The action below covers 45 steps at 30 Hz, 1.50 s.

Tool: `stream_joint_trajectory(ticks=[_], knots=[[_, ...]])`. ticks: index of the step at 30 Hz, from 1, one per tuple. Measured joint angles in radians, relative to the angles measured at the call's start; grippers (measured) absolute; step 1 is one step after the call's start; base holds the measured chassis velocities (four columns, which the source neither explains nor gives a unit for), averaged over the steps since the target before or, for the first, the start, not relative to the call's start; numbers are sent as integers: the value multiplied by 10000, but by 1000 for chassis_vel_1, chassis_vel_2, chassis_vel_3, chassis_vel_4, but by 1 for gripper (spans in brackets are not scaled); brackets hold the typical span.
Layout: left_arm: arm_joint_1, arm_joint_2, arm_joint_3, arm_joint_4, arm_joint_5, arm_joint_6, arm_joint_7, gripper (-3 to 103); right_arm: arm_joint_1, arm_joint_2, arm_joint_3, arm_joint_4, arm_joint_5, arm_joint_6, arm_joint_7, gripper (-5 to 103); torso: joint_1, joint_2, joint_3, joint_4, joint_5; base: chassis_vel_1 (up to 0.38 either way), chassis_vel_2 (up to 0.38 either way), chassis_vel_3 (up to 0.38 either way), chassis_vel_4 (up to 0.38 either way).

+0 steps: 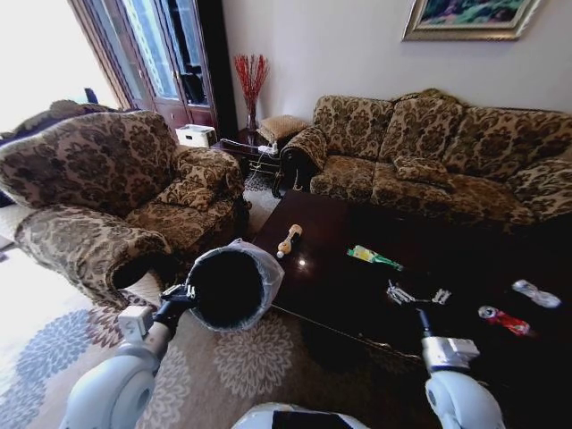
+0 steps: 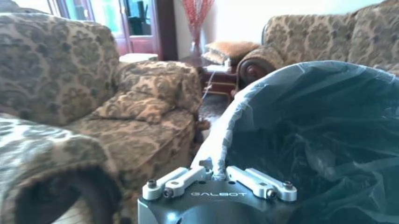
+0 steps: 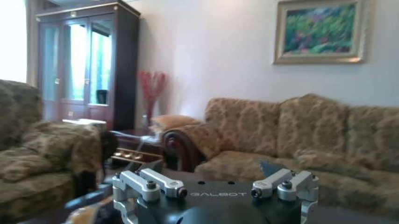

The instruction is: Move to the front of the table and place the trash on the table into the trash bin.

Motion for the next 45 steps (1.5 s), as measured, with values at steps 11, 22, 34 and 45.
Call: stream_joint_trajectory(ticks=[11,22,34,45], knots=[[-992,2227,-678,258,-1188,455,-41,0,2608,-1227,-2192,-831,3523,-2391,1753,100,20,-22,7,-16,0,-1,-13,-15,6],[-1200,2480,-1052,490,-1906,411,-679,0,7571,-486,-6814,-4495,4631,-2666,4144,100,12,-24,2,2,-5,-7,-2,-3,-4],[-1671,2525,-1052,941,-1971,68,-732,0,10608,1627,-8781,-8730,4911,-2489,5203,100,9,-28,-2,3,0,0,0,0,0],[-1530,2304,-1145,981,-1953,15,-657,0,11415,3119,-8016,-11668,4050,-2163,5003,100,9,-31,-3,1,1,0,0,0,0]])
